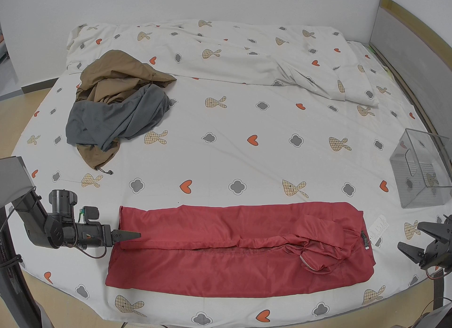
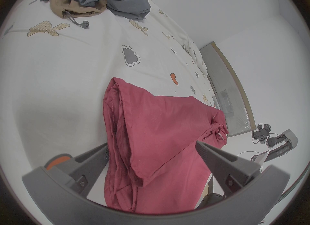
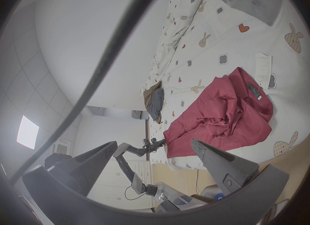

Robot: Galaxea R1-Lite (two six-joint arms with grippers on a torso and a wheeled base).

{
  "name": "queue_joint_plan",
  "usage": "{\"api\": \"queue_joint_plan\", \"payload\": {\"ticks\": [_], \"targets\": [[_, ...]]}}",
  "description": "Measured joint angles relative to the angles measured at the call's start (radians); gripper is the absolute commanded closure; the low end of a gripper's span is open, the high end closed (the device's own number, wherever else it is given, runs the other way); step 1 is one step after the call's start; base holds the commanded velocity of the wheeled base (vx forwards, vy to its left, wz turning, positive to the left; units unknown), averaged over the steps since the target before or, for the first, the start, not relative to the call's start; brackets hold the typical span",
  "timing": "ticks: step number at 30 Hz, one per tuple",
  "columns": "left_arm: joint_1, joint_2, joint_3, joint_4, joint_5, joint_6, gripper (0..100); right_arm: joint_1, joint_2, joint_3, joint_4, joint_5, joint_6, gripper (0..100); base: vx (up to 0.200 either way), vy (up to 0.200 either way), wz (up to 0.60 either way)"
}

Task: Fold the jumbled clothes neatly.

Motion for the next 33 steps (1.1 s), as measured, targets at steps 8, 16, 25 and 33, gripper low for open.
{"api": "queue_joint_plan", "payload": {"ticks": [8,16,25,33], "targets": [[0.016,0.009,0.014,-0.010,0.008,0.035,0,0.000,0.000,0.002,0.000,0.000,0.000,0,0.000,0.000,0.00],[0.033,0.037,0.044,-0.169,0.017,0.007,0,0.000,0.000,0.003,0.000,0.000,0.000,0,0.000,0.000,0.00],[0.040,0.104,0.013,-0.191,-0.080,-0.121,0,0.001,0.000,0.007,-0.001,0.001,0.000,0,0.000,0.000,0.00],[0.032,0.119,0.018,-0.193,-0.137,-0.120,0,0.002,-0.001,0.009,-0.002,0.002,0.000,0,0.000,0.000,0.00]]}}
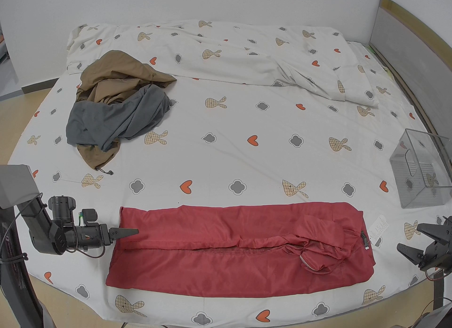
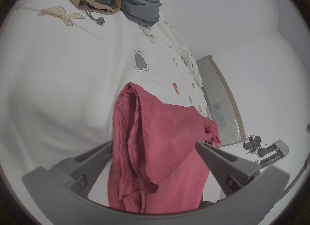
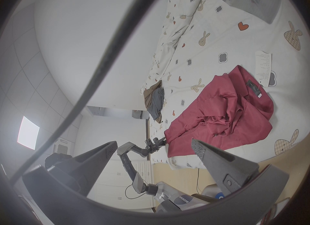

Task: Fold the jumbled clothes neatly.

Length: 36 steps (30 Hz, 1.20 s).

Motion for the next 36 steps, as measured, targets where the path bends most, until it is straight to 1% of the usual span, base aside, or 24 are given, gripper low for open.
{"api": "queue_joint_plan", "payload": {"ticks": [3,6,8,17,27,28,32,36], "targets": [[-0.010,-0.001,0.010,0.000,-0.045,0.001,0,0.000,0.000,0.000,0.000,0.000,0.000,0,0.000,0.000,0.00],[-0.016,-0.009,0.021,0.006,-0.121,-0.001,0,0.000,0.000,0.000,0.000,0.000,0.000,0,0.000,0.000,0.00],[-0.017,-0.015,0.026,0.006,-0.141,-0.001,0,0.000,0.000,0.000,0.001,0.000,0.000,0,0.000,0.000,0.00],[-0.042,-0.017,0.050,-0.001,-0.148,0.008,0,0.000,0.000,0.001,0.000,0.000,0.000,0,0.000,0.000,0.00],[-0.047,0.003,0.037,-0.023,-0.147,0.007,0,0.000,0.000,0.001,0.000,0.000,0.000,0,0.000,0.000,0.00],[-0.047,0.004,0.036,-0.023,-0.145,0.007,100,0.000,0.000,0.001,0.000,0.000,0.000,0,0.000,0.000,0.00],[-0.042,0.007,0.034,-0.023,-0.118,0.007,100,0.000,0.000,0.001,0.000,0.000,0.000,0,0.000,0.000,0.00],[-0.033,0.009,0.031,-0.023,-0.114,0.008,100,0.000,0.000,0.001,0.000,0.000,0.000,0,0.000,0.000,0.00]]}}
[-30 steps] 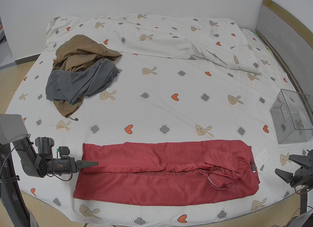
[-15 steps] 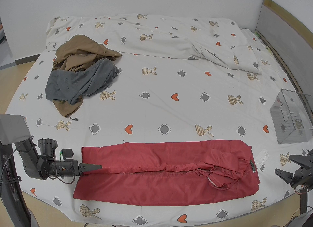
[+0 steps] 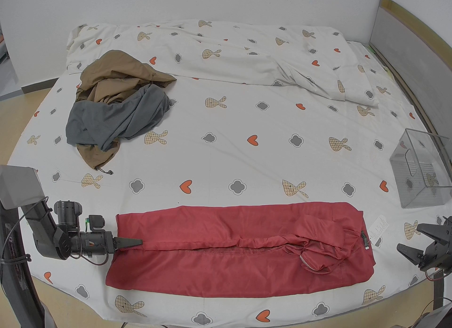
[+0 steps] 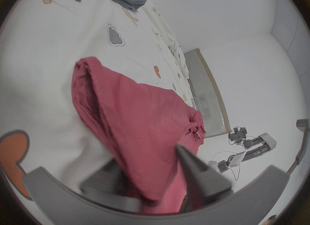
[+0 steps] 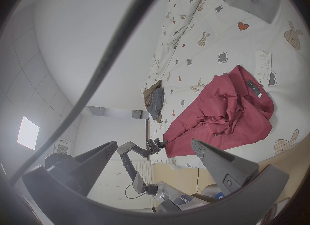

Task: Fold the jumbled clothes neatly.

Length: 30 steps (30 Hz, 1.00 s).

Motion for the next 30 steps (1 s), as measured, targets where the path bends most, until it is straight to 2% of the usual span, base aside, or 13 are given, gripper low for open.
{"api": "queue_joint_plan", "payload": {"ticks": [7,15,18,22,24,26,30], "targets": [[0.017,0.001,-0.013,-0.005,0.000,0.000,100,0.000,0.000,0.000,0.000,0.000,0.000,0,0.000,0.000,0.00],[0.095,0.000,-0.094,-0.022,0.012,0.000,100,0.000,0.000,0.000,0.000,0.000,0.000,0,0.000,0.000,0.00],[0.114,-0.005,-0.115,-0.022,0.086,0.000,100,0.000,0.000,0.000,0.000,0.000,0.000,0,0.000,0.000,0.00],[0.124,-0.011,-0.125,-0.020,0.265,0.033,100,0.000,0.001,0.000,0.000,0.000,0.000,0,0.000,0.000,0.00],[0.127,-0.018,-0.124,-0.013,0.324,0.075,100,0.001,0.001,0.000,0.000,0.000,0.000,0,0.000,0.000,0.00],[0.132,-0.034,-0.116,0.014,0.360,0.108,100,0.001,0.001,0.000,0.001,0.000,0.000,0,0.000,0.000,0.00],[0.153,-0.091,-0.112,0.131,0.374,0.127,100,0.001,0.002,0.000,0.001,0.000,0.000,0,0.000,0.000,0.00]]}}
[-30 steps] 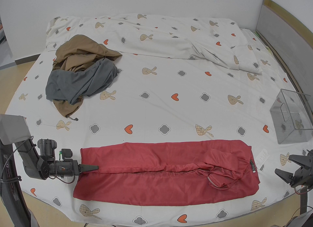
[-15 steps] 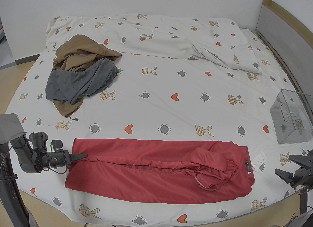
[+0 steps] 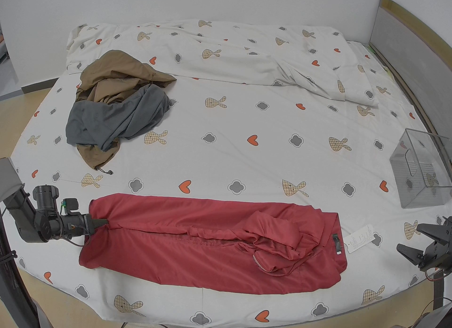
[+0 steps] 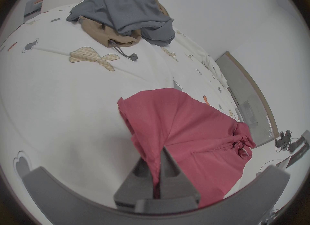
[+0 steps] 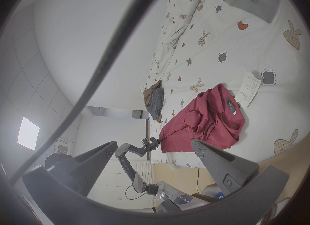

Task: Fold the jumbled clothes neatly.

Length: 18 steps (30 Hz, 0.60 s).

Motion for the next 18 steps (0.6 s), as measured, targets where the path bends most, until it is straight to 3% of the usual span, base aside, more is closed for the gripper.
{"api": "queue_joint_plan", "payload": {"ticks": [4,9,18], "targets": [[0.047,-0.077,-0.034,0.177,0.031,0.028,100,0.001,0.001,0.000,0.000,0.000,0.000,0,0.000,0.000,0.00],[0.106,-0.157,-0.104,0.317,0.133,0.076,100,0.001,0.001,0.000,0.000,0.000,0.000,0,0.000,0.000,0.00],[0.100,-0.259,-0.165,0.474,0.437,0.158,100,0.001,0.001,0.000,0.000,0.000,0.000,0,0.000,0.000,0.00]]}}
